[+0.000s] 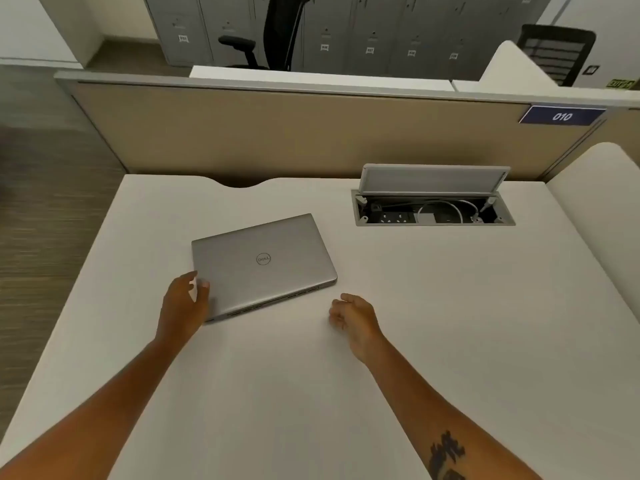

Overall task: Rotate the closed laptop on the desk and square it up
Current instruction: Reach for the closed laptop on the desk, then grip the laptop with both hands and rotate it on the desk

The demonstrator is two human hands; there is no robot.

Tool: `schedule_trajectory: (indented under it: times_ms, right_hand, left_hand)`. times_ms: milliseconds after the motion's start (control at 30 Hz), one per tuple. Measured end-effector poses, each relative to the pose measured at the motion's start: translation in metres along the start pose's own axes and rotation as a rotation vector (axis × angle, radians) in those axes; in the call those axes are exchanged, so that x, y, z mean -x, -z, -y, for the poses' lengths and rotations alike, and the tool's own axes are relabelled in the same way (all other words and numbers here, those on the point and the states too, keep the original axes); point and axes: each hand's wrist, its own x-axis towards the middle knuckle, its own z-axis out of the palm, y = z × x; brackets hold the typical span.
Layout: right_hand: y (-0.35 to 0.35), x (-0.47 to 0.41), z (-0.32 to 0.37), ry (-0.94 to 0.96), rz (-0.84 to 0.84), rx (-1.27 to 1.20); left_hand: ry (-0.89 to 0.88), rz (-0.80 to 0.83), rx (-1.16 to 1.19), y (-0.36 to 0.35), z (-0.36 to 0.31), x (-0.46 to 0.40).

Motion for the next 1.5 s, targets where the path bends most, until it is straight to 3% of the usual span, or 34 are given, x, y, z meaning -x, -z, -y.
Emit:
schedule_trajectory:
  times_ms: [600, 867, 1233, 1500]
  right_hand:
    - [-0.030, -0.038, 0.000, -0.014, 0.029, -0.111]
    - [-0.045, -0.041, -0.001, -0.030, -0.044, -0.127]
    - [-0.042, -0.054, 0.016, 0.102, -0.084, -0.148]
    - [-0.033, -0.068, 0.034, 0.155, -0.054, -0.067]
  left_hand:
    - [-0.027, 0.187, -0.235, -0.019, -0.017, -0.115]
    - [-0.096, 0.261, -0.386, -0.017, -0.016, -0.136]
    - [-0.108, 0.156, -0.289, -0.005, -0.005, -0.088]
    - [0.055, 0.148, -0.209, -0.005, 0.010, -0.016]
